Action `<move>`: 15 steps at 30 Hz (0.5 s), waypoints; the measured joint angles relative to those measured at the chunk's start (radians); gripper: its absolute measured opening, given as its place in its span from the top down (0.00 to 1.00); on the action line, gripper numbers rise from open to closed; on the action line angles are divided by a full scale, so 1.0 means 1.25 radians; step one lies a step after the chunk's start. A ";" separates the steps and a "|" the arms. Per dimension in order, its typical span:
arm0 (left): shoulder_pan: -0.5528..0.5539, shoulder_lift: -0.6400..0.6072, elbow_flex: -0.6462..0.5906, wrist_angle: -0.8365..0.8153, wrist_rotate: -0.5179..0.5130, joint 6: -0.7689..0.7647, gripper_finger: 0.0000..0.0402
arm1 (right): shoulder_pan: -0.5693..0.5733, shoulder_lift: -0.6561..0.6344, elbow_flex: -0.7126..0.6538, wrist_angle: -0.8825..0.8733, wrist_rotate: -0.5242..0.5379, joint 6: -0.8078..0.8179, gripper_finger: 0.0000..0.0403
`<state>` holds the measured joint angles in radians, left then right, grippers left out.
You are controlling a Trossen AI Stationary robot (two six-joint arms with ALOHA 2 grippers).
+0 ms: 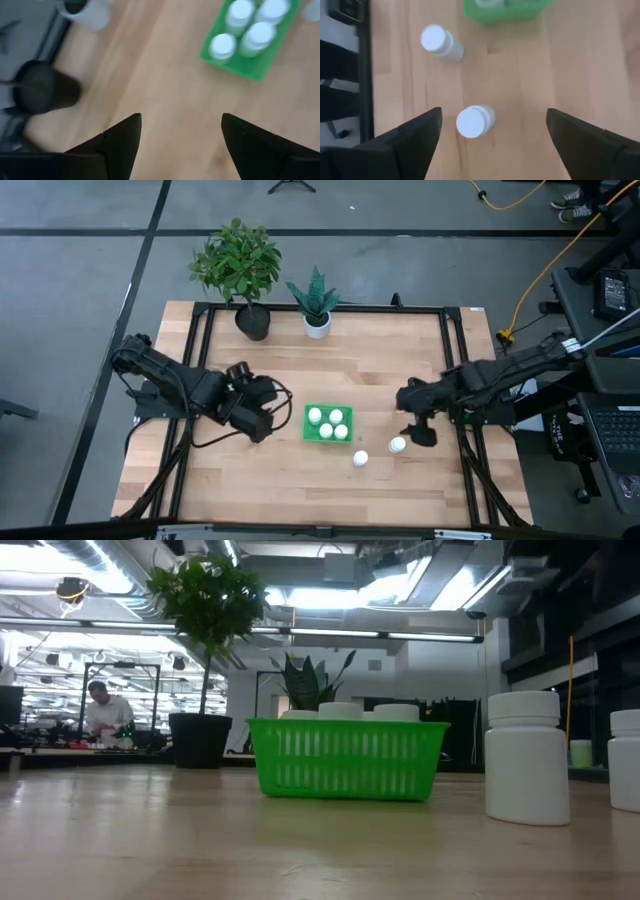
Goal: Pick and place pill bottles into a basket
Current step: Put the white pill bottle into the green bin
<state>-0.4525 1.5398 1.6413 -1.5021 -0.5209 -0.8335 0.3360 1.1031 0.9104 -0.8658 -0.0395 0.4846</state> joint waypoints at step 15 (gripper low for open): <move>-0.051 -0.006 0.000 -0.056 -0.058 0.014 0.24 | 0.110 0.179 0.000 0.065 -0.020 0.203 0.11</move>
<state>-0.5161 1.5322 1.6413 -1.5715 -0.5938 -0.8162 0.4739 1.3272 0.9104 -0.7846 -0.0643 0.7383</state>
